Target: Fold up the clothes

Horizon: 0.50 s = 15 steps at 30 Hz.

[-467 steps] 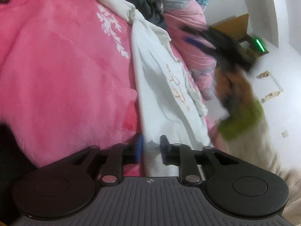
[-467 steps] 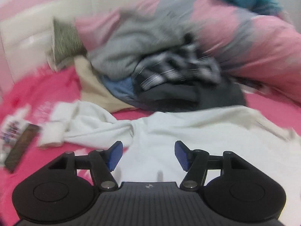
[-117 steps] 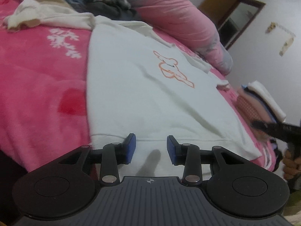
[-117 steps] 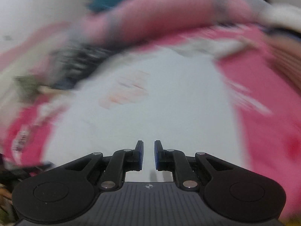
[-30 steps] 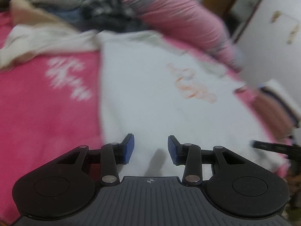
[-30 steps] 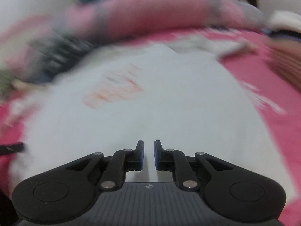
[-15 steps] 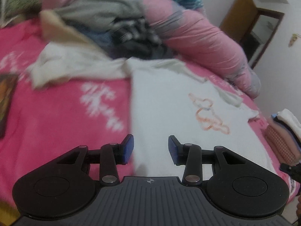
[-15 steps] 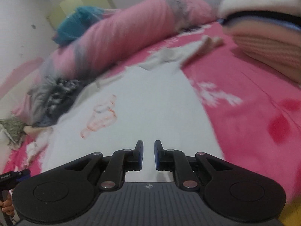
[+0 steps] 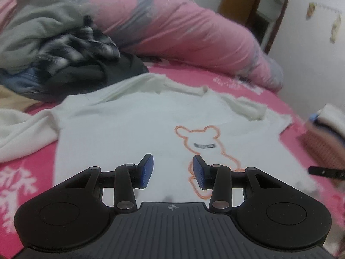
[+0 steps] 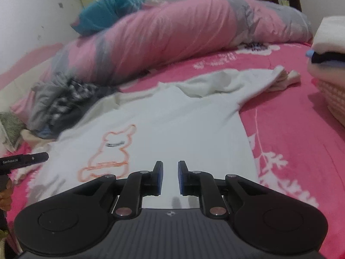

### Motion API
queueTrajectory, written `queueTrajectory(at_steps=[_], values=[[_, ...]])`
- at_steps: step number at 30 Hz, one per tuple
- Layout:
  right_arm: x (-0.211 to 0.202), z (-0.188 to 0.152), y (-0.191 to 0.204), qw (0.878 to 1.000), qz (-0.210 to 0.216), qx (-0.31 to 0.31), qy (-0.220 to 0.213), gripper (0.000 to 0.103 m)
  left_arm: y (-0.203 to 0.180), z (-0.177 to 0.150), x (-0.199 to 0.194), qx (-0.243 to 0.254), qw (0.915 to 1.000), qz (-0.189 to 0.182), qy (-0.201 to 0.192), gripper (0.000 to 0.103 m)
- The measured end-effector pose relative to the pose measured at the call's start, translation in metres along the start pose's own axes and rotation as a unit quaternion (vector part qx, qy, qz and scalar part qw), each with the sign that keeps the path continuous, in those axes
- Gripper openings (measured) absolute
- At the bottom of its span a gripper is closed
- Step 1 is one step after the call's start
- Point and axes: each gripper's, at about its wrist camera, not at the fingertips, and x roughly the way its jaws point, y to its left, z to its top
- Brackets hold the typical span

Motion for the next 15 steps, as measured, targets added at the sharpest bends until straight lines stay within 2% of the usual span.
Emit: queueTrajectory(at_steps=[3, 4, 5, 7, 10, 12, 15], values=[[0.020, -0.014, -0.019, 0.997, -0.068, -0.013, 0.030, 0.015, 0.008, -0.016, 0.028, 0.001, 0.9993, 0.030, 0.020, 0.041], [0.018, -0.019, -0.027, 0.997, -0.072, -0.001, 0.032, 0.015, 0.013, -0.022, 0.035, -0.004, 0.9984, 0.047, 0.031, 0.040], [0.014, -0.023, -0.036, 0.997, -0.067, 0.017, 0.030, 0.015, 0.020, -0.028, 0.038, -0.010, 0.9983, 0.048, 0.033, 0.040], [0.005, -0.028, -0.049, 0.996, -0.065, 0.048, 0.029, 0.015, 0.028, -0.032, 0.029, -0.021, 0.9990, 0.035, 0.019, 0.040], [-0.009, -0.016, -0.043, 0.994, -0.094, 0.042, 0.026, 0.016, 0.041, -0.028, 0.005, -0.049, 0.9980, 0.040, 0.000, 0.041], [-0.013, -0.003, -0.029, 0.996, -0.080, 0.026, 0.018, 0.018, 0.053, -0.027, -0.015, -0.072, 0.9962, 0.040, -0.027, 0.042], [-0.011, 0.020, 0.009, 0.999, -0.033, -0.009, 0.004, 0.022, 0.074, -0.026, -0.038, -0.097, 0.9916, 0.064, -0.057, 0.044]])
